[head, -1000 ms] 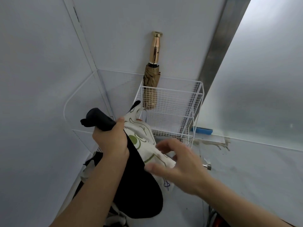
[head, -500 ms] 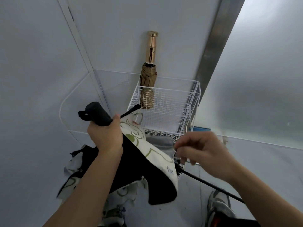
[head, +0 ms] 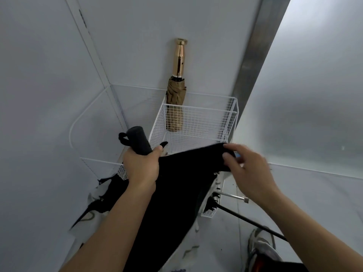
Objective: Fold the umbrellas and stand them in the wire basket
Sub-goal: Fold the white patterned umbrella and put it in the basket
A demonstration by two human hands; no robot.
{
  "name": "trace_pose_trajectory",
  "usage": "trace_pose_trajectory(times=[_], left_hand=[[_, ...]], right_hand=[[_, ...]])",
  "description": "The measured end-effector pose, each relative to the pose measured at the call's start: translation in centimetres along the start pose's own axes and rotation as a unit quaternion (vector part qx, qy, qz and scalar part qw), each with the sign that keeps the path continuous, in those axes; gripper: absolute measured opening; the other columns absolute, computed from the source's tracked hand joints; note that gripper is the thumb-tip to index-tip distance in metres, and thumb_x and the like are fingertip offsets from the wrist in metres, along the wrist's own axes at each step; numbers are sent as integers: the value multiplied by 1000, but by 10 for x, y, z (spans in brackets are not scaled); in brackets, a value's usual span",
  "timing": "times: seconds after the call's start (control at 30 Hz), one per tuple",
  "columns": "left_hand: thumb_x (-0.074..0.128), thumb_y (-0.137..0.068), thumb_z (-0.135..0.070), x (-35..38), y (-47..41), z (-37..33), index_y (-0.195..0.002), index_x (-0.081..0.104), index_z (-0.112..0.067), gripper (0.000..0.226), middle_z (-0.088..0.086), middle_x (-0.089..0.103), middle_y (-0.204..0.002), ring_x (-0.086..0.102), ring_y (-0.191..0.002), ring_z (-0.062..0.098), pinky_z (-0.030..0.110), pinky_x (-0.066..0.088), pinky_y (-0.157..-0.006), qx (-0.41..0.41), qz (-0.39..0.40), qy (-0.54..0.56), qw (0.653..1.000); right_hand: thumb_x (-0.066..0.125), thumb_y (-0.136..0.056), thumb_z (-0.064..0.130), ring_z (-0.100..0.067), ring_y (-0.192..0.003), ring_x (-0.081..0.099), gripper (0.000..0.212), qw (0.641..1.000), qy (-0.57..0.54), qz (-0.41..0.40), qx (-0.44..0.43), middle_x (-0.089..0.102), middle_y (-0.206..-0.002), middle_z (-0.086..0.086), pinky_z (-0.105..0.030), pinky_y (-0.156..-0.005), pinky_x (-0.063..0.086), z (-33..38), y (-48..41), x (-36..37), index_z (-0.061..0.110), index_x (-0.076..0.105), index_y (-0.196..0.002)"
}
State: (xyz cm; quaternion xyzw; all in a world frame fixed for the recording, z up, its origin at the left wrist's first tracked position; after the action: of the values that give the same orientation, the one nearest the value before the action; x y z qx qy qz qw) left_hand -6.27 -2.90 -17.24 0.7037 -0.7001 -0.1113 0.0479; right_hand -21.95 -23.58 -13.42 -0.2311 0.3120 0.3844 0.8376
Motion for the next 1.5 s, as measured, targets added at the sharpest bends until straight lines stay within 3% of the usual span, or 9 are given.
trace_pose_trajectory(times=[0.1, 0.17, 0.33, 0.73, 0.97, 1.07, 1.2, 1.37, 1.5], left_hand=[[80, -79, -8, -9, -7, 4, -94, 58, -9, 26, 9, 61, -89, 66, -91, 30, 44, 58, -83, -56, -40, 72, 995], [80, -78, -9, -14, -9, 6, -97, 58, -8, 29, 7, 60, -88, 65, -89, 28, 45, 58, -84, -75, -60, 104, 990], [80, -79, -11, -6, 4, 2, -89, 57, -12, 25, 6, 60, -87, 65, -85, 26, 42, 58, -81, -97, -39, 131, 986], [87, -69, -12, 15, 33, -1, -77, 58, -6, 31, 19, 64, -82, 70, -84, 41, 59, 57, -81, -108, 55, 149, 981], [79, -75, 2, 6, 28, -12, -77, 54, -9, 27, 7, 62, -71, 66, -67, 23, 43, 60, -75, -98, 16, 187, 977], [78, -75, 2, 15, 39, -15, -74, 52, -10, 28, 6, 60, -66, 64, -62, 20, 39, 59, -70, -112, 82, 226, 964], [79, -65, -8, 20, 46, -33, -76, 62, -12, 20, 4, 66, -79, 67, -78, 20, 36, 56, -78, -41, 239, 197, 950], [84, -64, -30, 4, 42, -50, -105, 74, -24, 43, -8, 71, -115, 67, -107, 8, 23, 55, -88, 47, 381, -39, 922], [77, -74, -12, 13, 59, -46, -96, 70, -7, 24, 9, 74, -107, 71, -101, 23, 28, 57, -81, -9, 420, 72, 905]], right_hand=[[65, -92, 27, -4, -73, 61, 10, 983, -92, -133, -86, 63, -84, 14, -18, -60, 46, 20, 16, -25, 26, 66, -82], [71, -89, 24, -6, -55, 54, 22, 981, -151, -81, -91, 61, -67, 10, -13, -50, 37, 24, 23, -22, 25, 61, -69], [74, -84, 17, -7, -73, 64, 9, 972, -165, 142, -85, 68, -76, 12, -13, -63, 47, 29, 37, 38, 25, 72, -81], [71, -87, 34, -5, -79, 66, 6, 973, -157, 168, -31, 70, -80, 12, -30, -75, 56, 22, 26, 85, 30, 66, -88], [82, -54, 62, -6, -125, 44, 108, 949, -35, 314, 6, 46, -138, 20, -34, -108, 40, 6, 23, 90, 43, 29, -146], [82, -47, 56, -9, -109, 57, 94, 940, -10, 339, 17, 59, -118, 19, -39, -96, 52, -3, 23, 98, 47, 43, -132], [81, -61, 22, -7, -87, 68, 34, 927, -86, 364, 19, 72, -93, 10, -31, -78, 59, -1, 17, 91, 31, 67, -91], [73, -62, 3, -9, -85, 71, 33, 844, -168, 507, 50, 75, -87, 10, -26, -70, 56, 5, 31, 83, 33, 72, -77], [67, -66, -4, -10, -87, 70, 38, 777, -215, 587, 73, 75, -91, 11, -26, -75, 54, 16, 47, 92, 28, 72, -85]])
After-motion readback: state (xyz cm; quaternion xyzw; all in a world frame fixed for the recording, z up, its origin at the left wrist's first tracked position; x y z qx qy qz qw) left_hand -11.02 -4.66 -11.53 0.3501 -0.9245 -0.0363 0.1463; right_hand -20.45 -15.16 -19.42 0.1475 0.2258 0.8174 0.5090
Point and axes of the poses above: each hand's wrist, its own y-axis away from the middle knuckle, its own x-axis out of the palm, z = x × y, the point moved 6 cm from there along -y, towards the middle knuckle
